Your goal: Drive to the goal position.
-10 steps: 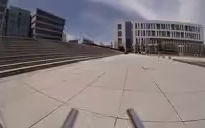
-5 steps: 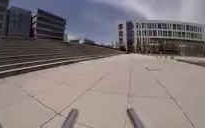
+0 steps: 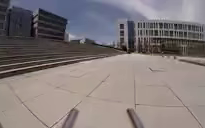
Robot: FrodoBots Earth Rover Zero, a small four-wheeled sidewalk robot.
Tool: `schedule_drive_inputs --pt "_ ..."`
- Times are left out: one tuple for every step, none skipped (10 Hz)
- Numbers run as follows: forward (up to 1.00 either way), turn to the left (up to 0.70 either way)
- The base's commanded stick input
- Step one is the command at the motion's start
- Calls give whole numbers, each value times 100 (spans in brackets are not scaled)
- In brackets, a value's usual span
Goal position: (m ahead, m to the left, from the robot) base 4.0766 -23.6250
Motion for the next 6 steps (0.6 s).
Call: schedule_drive_inputs --pt "50 0" --pt "50 0" --pt "50 0" --pt "50 0" --pt "50 0" --pt "50 0"
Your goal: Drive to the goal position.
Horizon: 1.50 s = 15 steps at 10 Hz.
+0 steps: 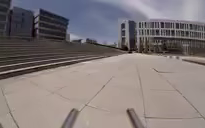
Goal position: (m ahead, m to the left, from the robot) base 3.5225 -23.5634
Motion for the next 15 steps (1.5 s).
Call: schedule_drive_inputs --pt "50 0" --pt "50 0" --pt "50 0" --pt "50 0" --pt "50 0" --pt "50 0" --pt "50 0" --pt "50 0" --pt "50 0" --pt "50 0" --pt "50 0" --pt "50 0" --pt "50 0" --pt "50 0" --pt "50 0"
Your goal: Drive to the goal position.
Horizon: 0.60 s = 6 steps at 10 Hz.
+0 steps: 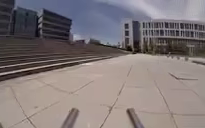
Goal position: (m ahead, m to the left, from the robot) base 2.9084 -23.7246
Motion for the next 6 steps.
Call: schedule_drive_inputs --pt "50 -50" --pt "50 -50" --pt "50 -43" --pt "50 -4" --pt "50 0" --pt "50 0"
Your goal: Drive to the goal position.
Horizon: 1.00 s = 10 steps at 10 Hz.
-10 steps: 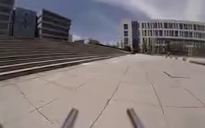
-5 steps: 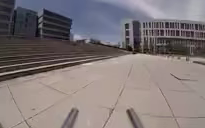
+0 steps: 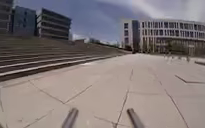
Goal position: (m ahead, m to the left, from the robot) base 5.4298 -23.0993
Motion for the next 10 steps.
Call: schedule_drive_inputs --pt "50 0" --pt "50 0" --pt "50 0" --pt "50 0" --pt "50 0" --pt "50 0" --pt "50 0" --pt "50 0" --pt "50 0" --pt "50 0"
